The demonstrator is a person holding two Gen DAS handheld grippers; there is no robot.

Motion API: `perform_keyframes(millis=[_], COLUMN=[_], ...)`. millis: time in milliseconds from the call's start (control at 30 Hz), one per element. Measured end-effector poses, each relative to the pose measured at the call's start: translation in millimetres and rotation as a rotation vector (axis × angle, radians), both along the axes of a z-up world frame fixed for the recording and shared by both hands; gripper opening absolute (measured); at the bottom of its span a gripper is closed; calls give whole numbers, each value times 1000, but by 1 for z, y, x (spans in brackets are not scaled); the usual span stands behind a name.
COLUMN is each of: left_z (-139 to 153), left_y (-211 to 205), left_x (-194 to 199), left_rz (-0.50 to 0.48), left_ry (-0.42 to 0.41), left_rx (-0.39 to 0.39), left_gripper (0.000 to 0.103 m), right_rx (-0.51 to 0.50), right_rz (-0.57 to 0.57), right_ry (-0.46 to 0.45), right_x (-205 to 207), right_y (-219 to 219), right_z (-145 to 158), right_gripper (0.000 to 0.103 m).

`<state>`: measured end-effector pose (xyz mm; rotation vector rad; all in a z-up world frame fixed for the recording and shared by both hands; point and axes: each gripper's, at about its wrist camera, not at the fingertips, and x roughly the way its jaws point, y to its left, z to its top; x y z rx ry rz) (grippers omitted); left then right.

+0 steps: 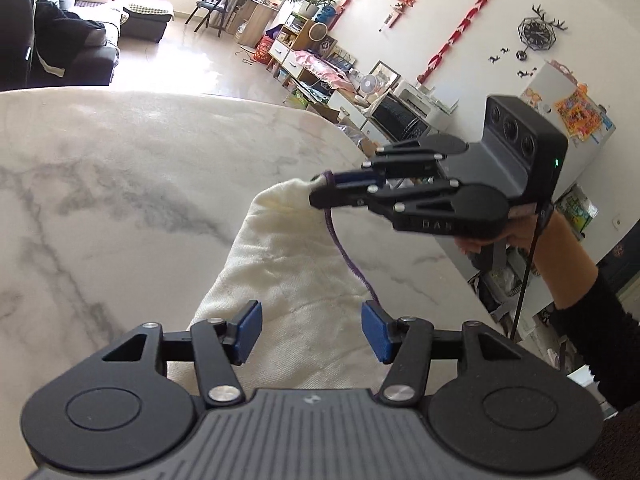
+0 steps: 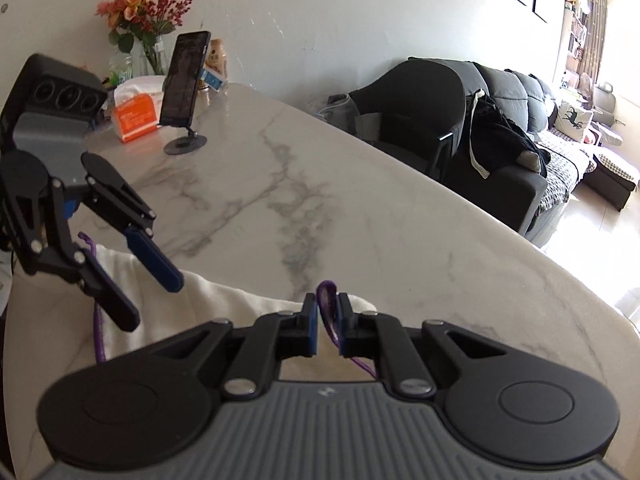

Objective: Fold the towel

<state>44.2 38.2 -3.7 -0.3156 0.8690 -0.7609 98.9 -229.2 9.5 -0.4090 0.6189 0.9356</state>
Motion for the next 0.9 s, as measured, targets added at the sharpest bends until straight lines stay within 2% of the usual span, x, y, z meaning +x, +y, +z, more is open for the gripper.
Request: perform_keyframes(millis=[233, 467, 500, 600, 667, 733, 767, 867, 900], left_z=[-3, -30, -31, -34, -35, -34, -33, -29, -27], left_y=[4, 0, 0, -2, -4, -4, -4, -2, -2], left_x=[38, 69, 71, 77, 79, 81, 81, 78, 75], left_rz=[117, 214, 214, 210, 200, 194, 191, 192, 194], left_ry=[168, 393, 405, 425, 426, 412, 398, 336, 322], left_rx=[-177, -310, -315, -325, -327, -324, -319, -252, -234], left_gripper=[55, 54, 50, 46, 38, 17, 11, 5, 5], right_rx=[-65, -69, -68, -68, -66, -65, -68, -77, -79], right_rz=[68, 97, 101, 117, 127, 134, 139, 141, 138], right_ry=[-32, -36, -37, -41, -43, -37, -34, -26, -17], right_x=[-18, -28, -30, -39, -43, -45, -46, -49, -49], right_y=[13, 14, 14, 16, 18, 20, 21, 22, 21], right_z=[-1, -1, -1, -1, 1, 2, 2, 4, 5], right_gripper=[10, 10, 10, 10, 10, 10, 10, 17, 25])
